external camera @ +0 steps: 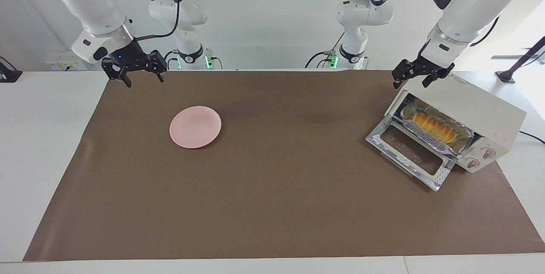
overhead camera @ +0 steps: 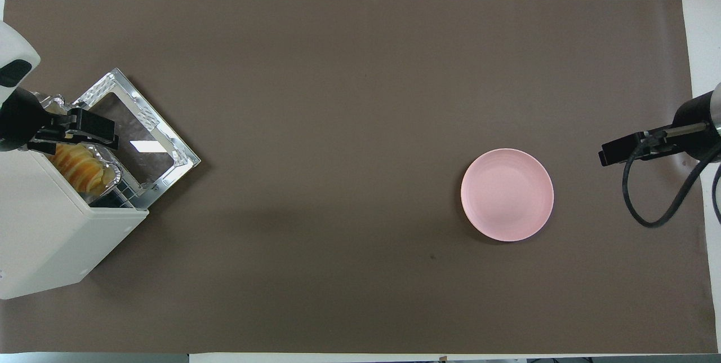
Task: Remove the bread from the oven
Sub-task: 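Reach into the toaster oven and grasp the foil tray with the left gripper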
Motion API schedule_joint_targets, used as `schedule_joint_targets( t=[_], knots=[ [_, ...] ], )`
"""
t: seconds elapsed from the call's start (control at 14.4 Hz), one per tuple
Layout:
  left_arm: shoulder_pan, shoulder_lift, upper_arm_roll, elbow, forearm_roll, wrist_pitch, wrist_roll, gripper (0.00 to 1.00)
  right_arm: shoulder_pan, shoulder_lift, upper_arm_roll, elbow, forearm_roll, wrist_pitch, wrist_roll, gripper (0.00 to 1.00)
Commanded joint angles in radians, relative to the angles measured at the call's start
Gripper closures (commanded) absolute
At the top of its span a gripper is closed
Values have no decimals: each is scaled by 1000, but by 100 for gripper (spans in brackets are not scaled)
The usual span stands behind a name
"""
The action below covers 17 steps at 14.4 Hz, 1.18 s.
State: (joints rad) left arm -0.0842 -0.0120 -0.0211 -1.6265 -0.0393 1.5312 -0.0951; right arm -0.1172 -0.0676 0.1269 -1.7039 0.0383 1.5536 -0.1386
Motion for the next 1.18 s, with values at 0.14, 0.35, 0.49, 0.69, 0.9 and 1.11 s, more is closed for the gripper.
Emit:
schedule_joint_targets(
  t=[0.14,0.35,0.49,0.69,0.9,1.11],
  knots=[
    [14,-17,-3,-19,-16,17,6,0,-15,-15,10,-16,11,0,8,0],
    [12,-20,-2,-53,-13,107,-27,0,-15,-14,11,-16,11,0,8,0],
    [15,7,0,-52,-7,153,-188,0,-15,-14,10,-16,11,0,8,0],
    [47,70,1,-47,51,204,-337,0,-15,-14,11,-14,11,0,8,0],
    [56,151,1,-65,131,286,-538,0,-15,-14,11,-16,11,0,8,0],
    [84,182,1,-142,154,395,-590,0,-15,-14,10,-16,11,0,8,0]
  ],
)
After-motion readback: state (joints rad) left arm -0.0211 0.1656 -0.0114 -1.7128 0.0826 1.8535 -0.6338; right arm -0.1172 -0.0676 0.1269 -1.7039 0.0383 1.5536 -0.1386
